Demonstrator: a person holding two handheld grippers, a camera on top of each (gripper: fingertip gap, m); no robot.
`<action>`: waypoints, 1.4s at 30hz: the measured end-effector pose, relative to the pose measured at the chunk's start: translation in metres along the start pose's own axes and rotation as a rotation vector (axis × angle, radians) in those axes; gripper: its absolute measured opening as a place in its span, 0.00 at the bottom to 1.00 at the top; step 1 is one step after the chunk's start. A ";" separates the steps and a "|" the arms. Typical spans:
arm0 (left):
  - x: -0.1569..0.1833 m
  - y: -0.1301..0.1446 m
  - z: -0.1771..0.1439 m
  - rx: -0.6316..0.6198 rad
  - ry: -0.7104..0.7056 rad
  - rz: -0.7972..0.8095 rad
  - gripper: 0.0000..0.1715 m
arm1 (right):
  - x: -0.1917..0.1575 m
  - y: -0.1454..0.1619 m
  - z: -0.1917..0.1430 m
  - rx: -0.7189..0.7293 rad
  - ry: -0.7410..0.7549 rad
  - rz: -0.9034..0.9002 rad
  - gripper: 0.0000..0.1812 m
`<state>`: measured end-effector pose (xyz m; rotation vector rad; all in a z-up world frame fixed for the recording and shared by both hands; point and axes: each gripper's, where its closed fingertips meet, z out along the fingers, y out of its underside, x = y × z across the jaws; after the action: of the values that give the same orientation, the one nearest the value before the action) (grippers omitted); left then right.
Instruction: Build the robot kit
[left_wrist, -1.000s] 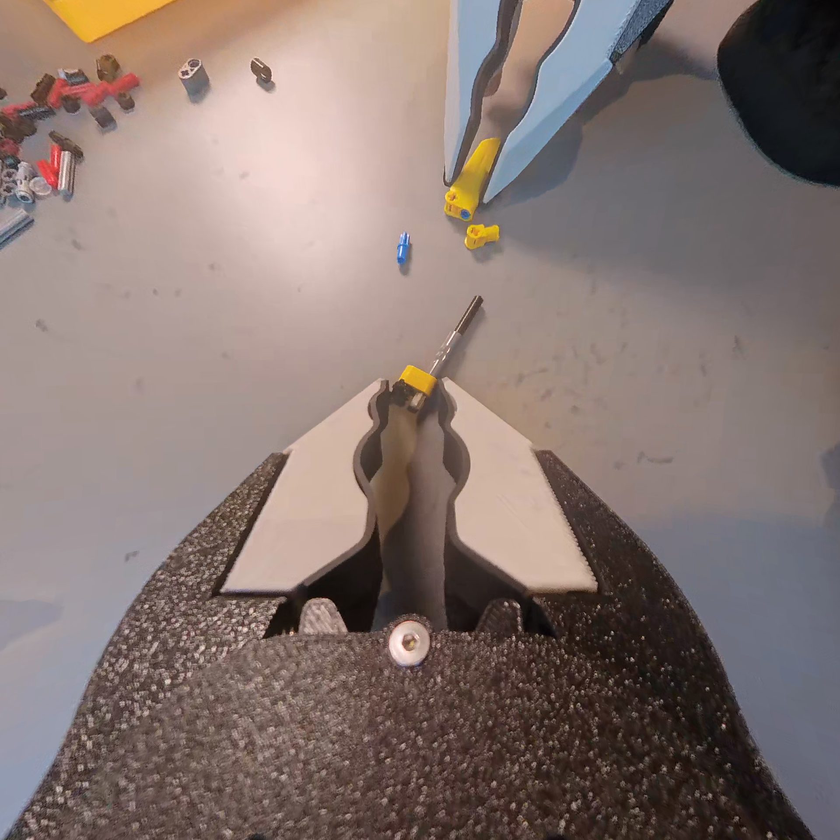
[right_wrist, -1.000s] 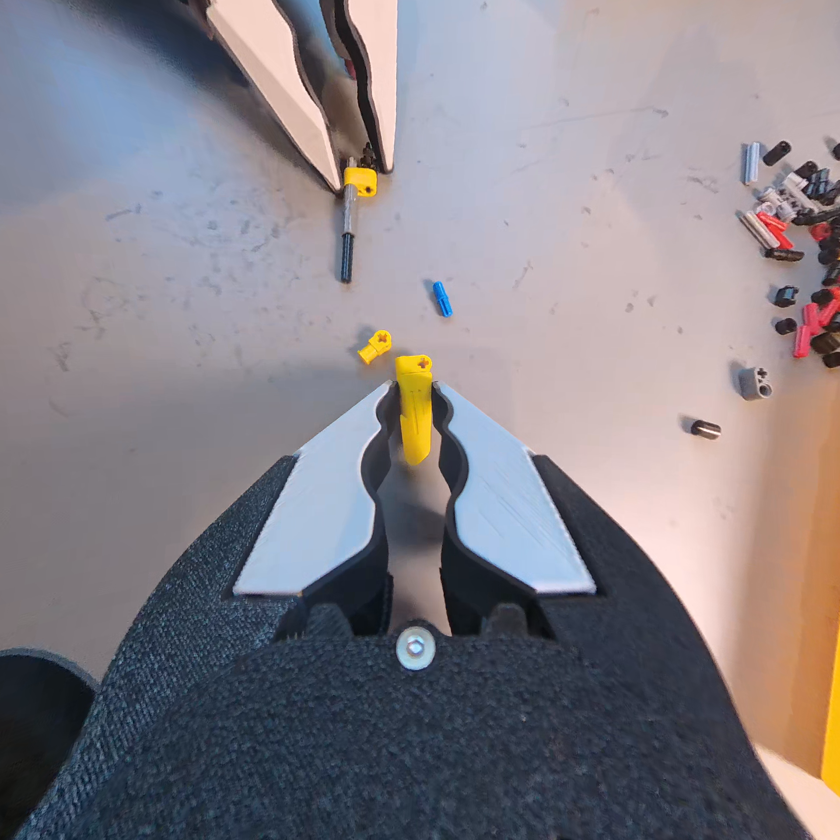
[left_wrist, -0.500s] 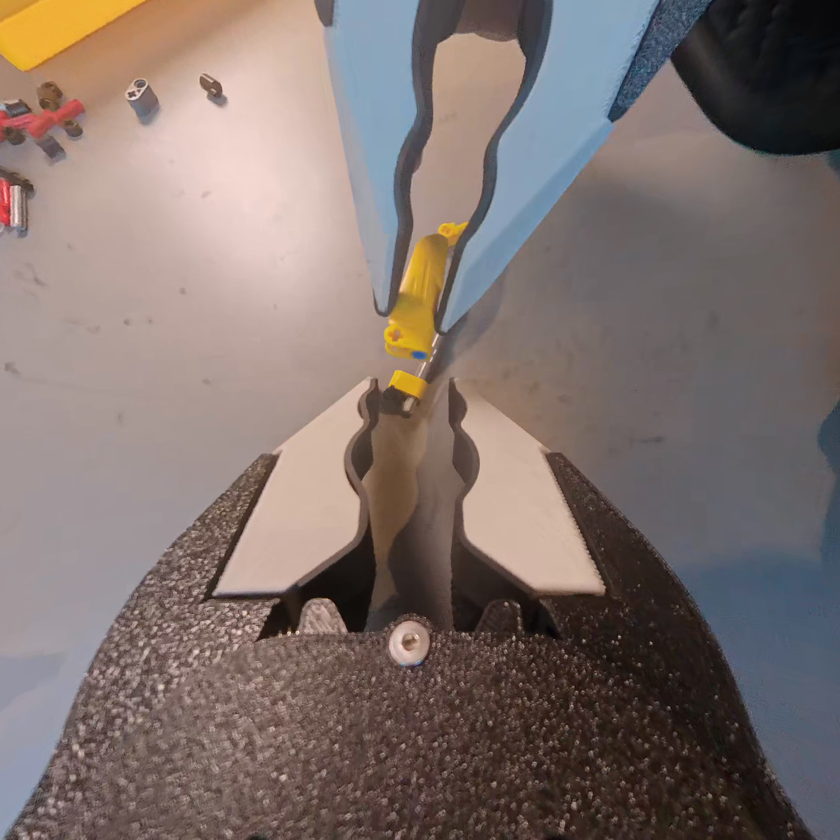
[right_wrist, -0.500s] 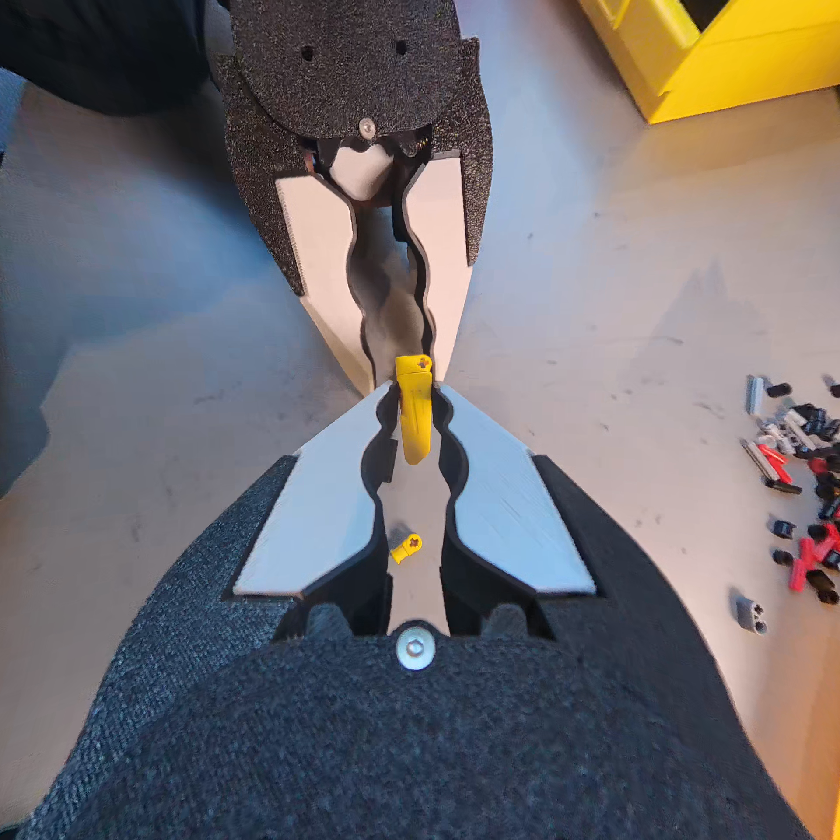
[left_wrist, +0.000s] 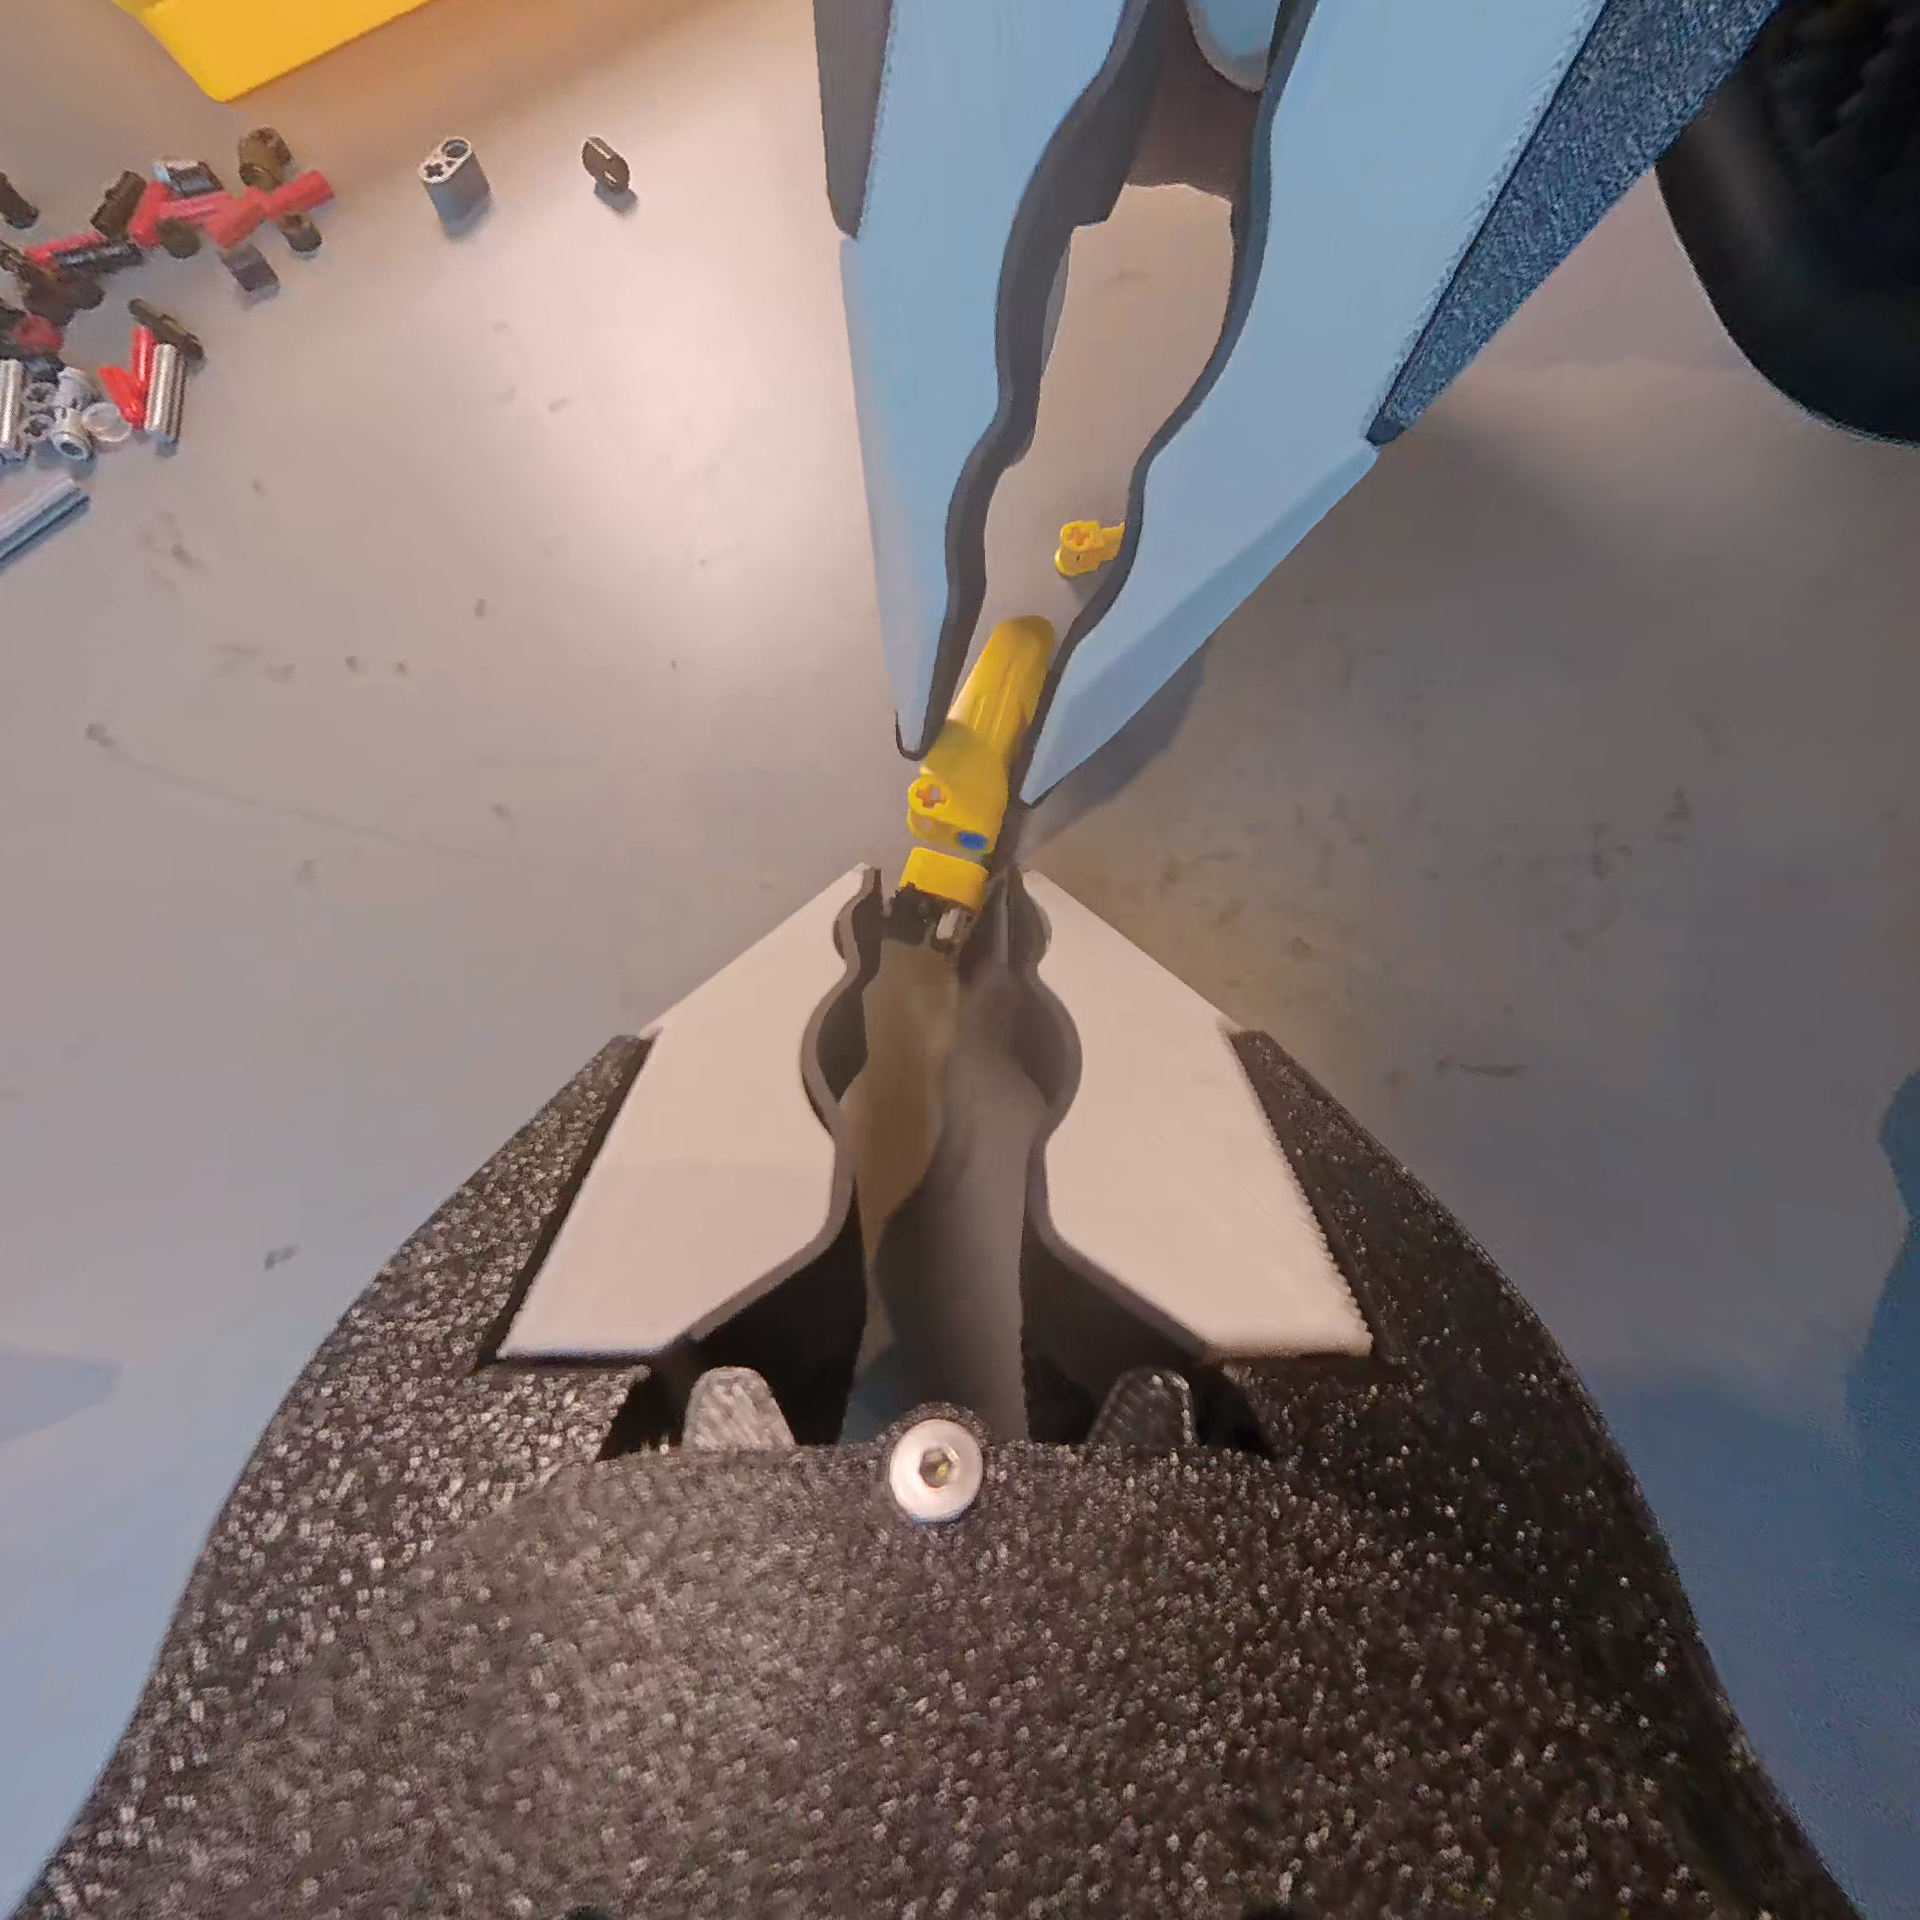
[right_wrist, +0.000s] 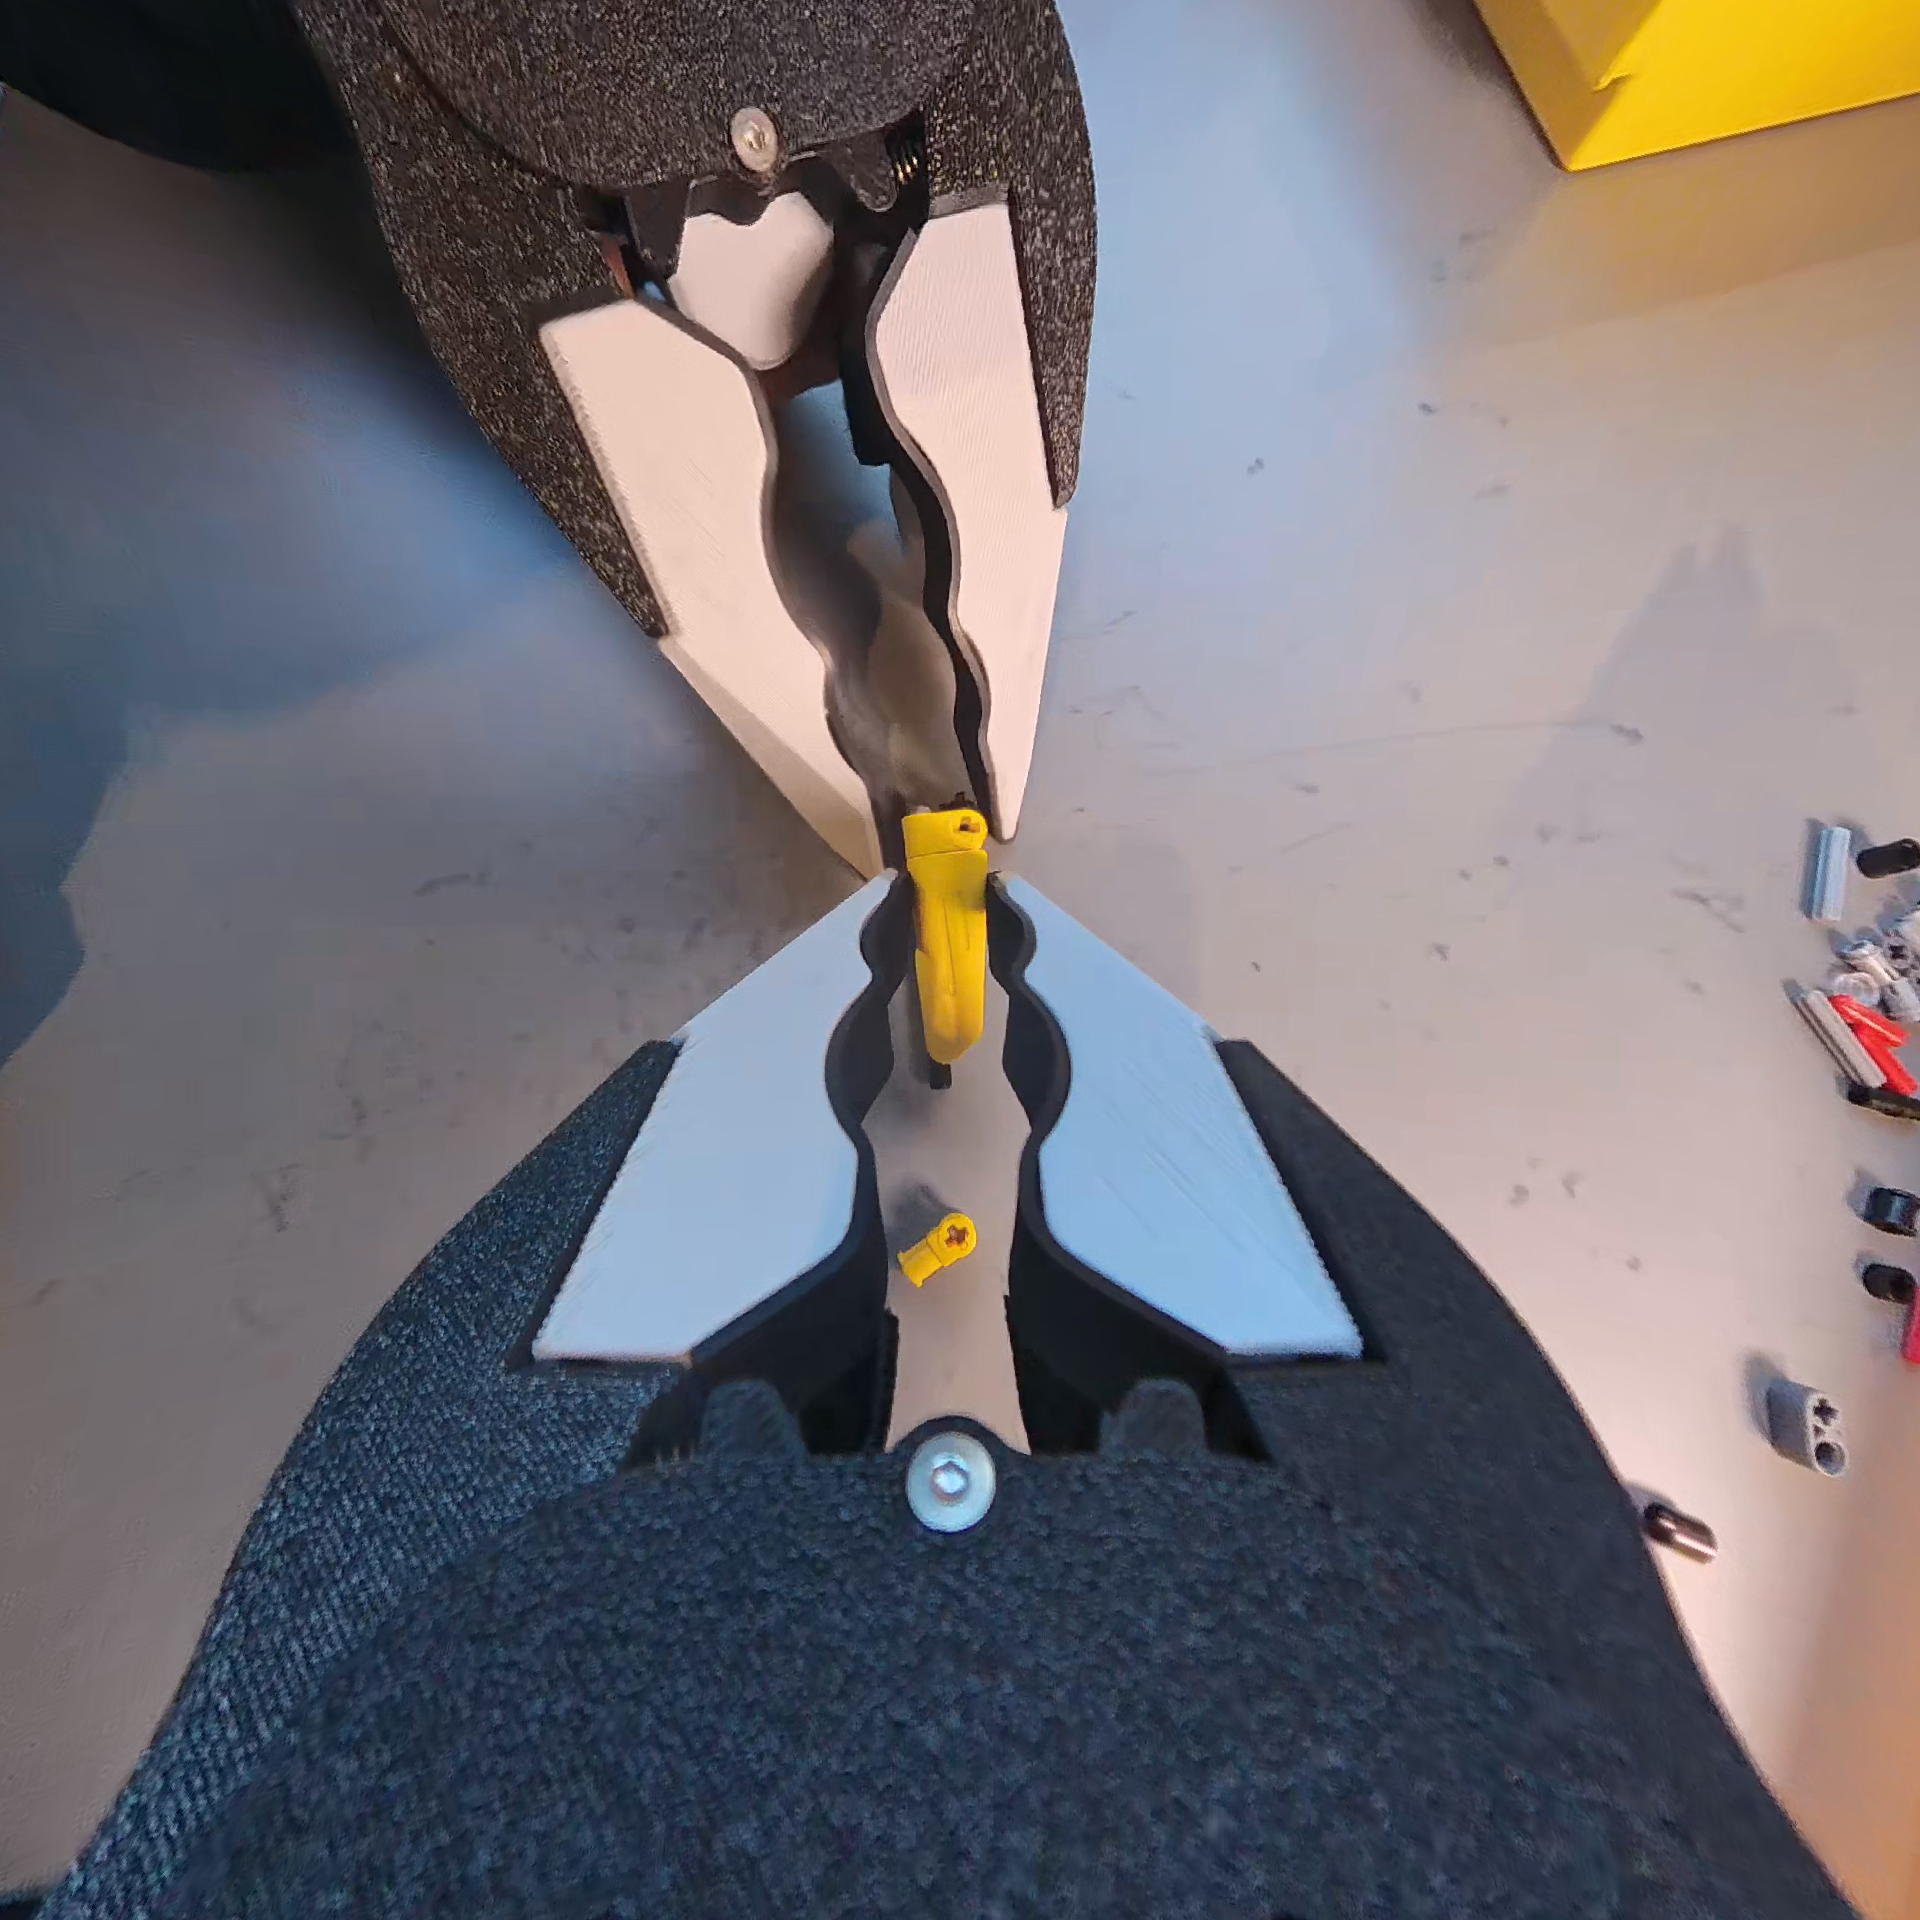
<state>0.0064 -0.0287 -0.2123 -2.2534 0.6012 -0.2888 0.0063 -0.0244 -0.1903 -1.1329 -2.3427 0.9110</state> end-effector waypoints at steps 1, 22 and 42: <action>0.000 0.000 -0.001 0.005 0.002 0.008 0.15 | 0.000 0.001 0.000 0.001 0.003 0.001 0.08; 0.006 0.002 0.000 -0.009 0.025 0.073 0.09 | 0.000 0.002 -0.012 0.042 0.006 0.003 0.08; 0.005 0.003 -0.005 0.008 0.075 0.057 0.10 | 0.000 0.009 -0.010 0.022 -0.015 -0.003 0.08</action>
<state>0.0076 -0.0362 -0.2110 -2.2217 0.7007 -0.3476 0.0171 -0.0167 -0.1894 -1.1172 -2.3396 0.9447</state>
